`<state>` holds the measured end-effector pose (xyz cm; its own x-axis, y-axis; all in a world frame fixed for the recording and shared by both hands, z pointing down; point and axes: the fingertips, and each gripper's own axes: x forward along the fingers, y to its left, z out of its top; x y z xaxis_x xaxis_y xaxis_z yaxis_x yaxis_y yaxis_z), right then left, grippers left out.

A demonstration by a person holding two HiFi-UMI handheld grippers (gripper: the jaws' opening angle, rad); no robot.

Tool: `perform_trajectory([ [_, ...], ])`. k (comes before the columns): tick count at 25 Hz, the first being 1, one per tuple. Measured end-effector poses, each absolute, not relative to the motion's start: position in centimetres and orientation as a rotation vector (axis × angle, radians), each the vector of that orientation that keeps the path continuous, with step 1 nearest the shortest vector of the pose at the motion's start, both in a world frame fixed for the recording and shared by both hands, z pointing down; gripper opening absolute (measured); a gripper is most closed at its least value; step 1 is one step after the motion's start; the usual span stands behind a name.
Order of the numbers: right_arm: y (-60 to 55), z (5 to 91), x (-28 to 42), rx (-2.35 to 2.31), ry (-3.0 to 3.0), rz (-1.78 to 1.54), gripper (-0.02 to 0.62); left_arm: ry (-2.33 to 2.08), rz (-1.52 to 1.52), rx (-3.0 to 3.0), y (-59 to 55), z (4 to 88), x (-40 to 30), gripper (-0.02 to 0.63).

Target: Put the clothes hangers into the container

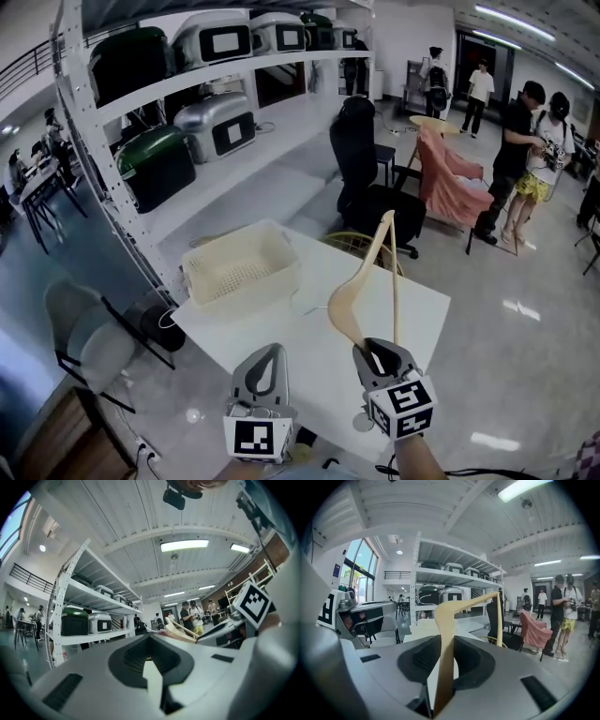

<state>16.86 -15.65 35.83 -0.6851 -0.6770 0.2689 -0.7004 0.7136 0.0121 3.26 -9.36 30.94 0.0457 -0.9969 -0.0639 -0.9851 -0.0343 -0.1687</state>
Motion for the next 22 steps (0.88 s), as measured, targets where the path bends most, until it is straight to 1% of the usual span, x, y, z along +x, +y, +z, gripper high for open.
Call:
perform_trajectory([
  [12,-12.4,37.1,15.0,0.976,-2.695,0.181,0.091,2.149,-0.138,-2.095,-5.3,30.1,2.7,0.012],
  [16,-12.6,36.8,13.0,0.96,-2.702,0.174,0.091,2.152,-0.142,-2.068,-5.1,29.8,0.9,0.012],
  [22,-12.6,37.3,8.4,0.946,-2.685,0.166,0.091,2.168,-0.141,-2.066,-5.1,30.8,-3.9,0.012],
])
